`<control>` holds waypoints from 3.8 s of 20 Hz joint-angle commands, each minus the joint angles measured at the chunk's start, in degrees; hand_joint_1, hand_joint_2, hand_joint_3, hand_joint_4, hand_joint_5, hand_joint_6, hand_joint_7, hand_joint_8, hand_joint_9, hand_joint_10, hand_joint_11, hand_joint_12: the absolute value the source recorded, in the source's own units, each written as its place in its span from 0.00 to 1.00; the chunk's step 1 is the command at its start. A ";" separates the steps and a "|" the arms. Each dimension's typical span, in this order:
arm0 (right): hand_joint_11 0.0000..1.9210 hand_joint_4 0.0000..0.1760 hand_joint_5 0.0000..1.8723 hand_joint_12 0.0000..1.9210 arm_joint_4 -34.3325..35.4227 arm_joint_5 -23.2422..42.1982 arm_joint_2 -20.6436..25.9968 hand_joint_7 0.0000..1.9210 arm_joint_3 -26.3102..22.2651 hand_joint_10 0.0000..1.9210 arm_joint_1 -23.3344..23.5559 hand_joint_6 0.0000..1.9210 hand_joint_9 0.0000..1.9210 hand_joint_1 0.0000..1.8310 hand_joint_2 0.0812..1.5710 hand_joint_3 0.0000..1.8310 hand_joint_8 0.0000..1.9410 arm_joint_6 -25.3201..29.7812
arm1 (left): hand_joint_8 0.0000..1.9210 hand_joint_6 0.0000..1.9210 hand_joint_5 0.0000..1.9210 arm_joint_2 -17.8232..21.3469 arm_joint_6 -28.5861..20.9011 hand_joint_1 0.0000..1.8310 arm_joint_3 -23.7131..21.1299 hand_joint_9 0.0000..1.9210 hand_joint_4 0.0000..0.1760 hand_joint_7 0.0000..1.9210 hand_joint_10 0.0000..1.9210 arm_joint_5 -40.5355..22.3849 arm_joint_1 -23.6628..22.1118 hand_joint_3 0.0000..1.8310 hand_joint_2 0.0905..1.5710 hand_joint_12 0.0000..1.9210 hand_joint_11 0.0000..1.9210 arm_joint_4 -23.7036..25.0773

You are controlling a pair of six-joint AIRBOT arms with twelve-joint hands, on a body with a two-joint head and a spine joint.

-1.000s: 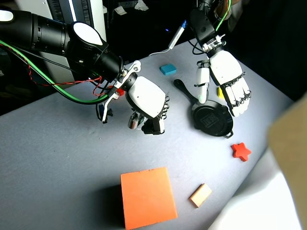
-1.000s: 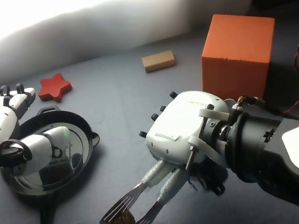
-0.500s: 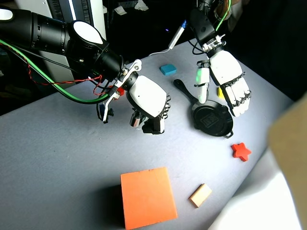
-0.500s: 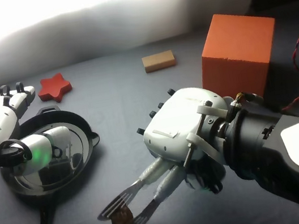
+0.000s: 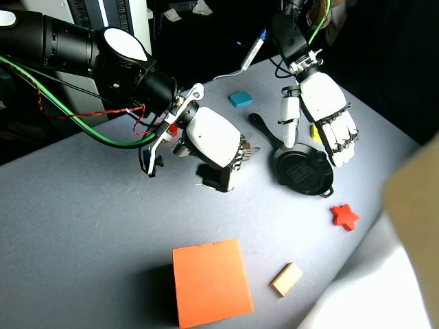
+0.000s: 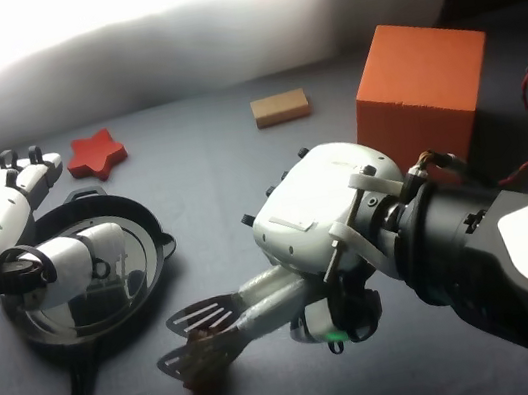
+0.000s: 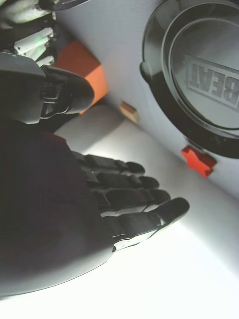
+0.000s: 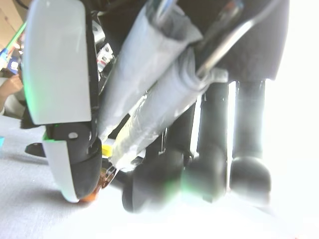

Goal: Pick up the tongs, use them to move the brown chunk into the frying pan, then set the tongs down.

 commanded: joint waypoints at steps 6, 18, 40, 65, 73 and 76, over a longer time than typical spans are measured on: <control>0.79 1.00 0.73 1.00 -3.54 -0.85 0.65 0.83 -0.08 0.98 1.57 0.91 0.86 0.39 0.91 0.01 0.90 -0.48 | 0.00 0.00 0.03 0.28 0.07 0.00 0.41 0.06 0.14 0.06 0.00 -5.15 -0.07 0.00 0.81 0.33 0.00 2.61; 0.86 1.00 0.71 1.00 -9.17 5.38 -2.05 0.83 7.79 1.00 7.07 0.97 0.87 0.48 0.89 0.00 0.94 2.99 | 0.00 0.00 0.03 0.21 -0.98 0.00 6.49 0.05 0.08 0.05 0.00 -5.06 -0.20 0.00 0.82 0.27 0.00 2.60; 0.75 1.00 0.61 1.00 -29.60 8.13 -15.31 0.75 25.63 1.00 3.73 0.98 0.80 0.38 0.91 0.00 0.99 15.39 | 0.00 0.00 0.03 0.97 -3.99 0.00 13.71 0.07 0.10 0.06 0.00 -3.61 3.41 0.00 0.82 0.31 0.00 2.14; 0.45 0.05 0.37 1.00 -38.72 0.58 2.38 0.54 5.95 0.93 -1.06 0.76 0.52 0.51 0.81 0.00 0.72 17.63 | 0.00 0.00 0.02 0.85 -1.76 0.00 9.06 0.07 0.10 0.06 0.00 -3.42 0.03 0.00 0.83 0.34 0.00 2.15; 0.43 0.00 0.46 1.00 -51.37 -6.24 2.70 0.55 6.92 0.87 -10.25 0.50 0.51 0.30 0.88 0.00 0.63 22.81 | 0.00 0.00 0.03 0.85 -0.80 0.00 4.02 0.08 0.09 0.07 0.00 -3.41 -2.28 0.00 0.83 0.35 0.00 2.16; 0.39 0.00 0.43 1.00 -51.80 -7.09 2.48 0.53 7.10 0.83 -12.02 0.53 0.48 0.34 0.85 0.00 0.62 22.92 | 0.00 0.00 0.03 0.85 -0.71 0.00 2.36 0.09 0.11 0.08 0.01 -3.41 -2.63 0.00 0.82 0.38 0.00 2.19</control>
